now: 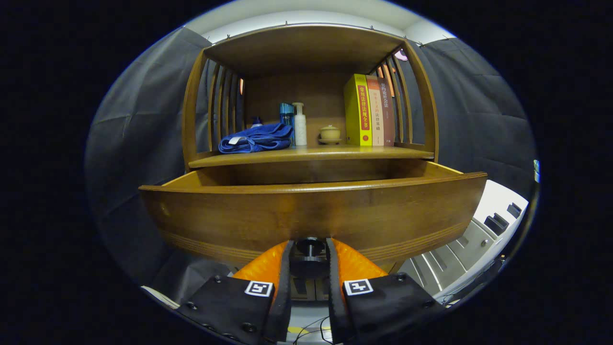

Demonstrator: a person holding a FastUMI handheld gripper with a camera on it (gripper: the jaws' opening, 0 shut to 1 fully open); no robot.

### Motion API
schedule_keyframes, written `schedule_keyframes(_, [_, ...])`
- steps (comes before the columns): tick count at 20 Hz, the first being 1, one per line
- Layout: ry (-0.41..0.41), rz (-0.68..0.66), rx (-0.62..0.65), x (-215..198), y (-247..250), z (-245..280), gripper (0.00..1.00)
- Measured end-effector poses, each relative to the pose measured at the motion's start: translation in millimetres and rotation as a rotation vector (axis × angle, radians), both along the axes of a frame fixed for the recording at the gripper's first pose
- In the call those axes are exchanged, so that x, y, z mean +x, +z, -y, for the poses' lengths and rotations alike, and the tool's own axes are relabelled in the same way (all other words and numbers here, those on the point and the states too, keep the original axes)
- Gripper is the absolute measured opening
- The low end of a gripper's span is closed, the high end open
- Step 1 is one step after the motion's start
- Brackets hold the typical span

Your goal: Pull open the drawer, take out the items inside it, and place them on the countertop above the cabinet.

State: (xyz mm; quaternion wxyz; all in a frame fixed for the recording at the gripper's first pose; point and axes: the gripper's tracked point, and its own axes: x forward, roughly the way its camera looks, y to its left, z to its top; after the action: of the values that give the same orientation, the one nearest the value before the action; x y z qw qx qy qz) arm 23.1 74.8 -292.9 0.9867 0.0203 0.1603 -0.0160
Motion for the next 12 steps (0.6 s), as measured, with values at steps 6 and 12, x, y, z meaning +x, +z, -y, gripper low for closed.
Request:
schedule_keyframes(6, [0.028, -0.014, 0.01, -6.7, -5.8, -0.9, 0.63])
schedule_keyframes(12, [0.052, 0.127, 0.007, 10.2, 108.0, 10.4, 0.84])
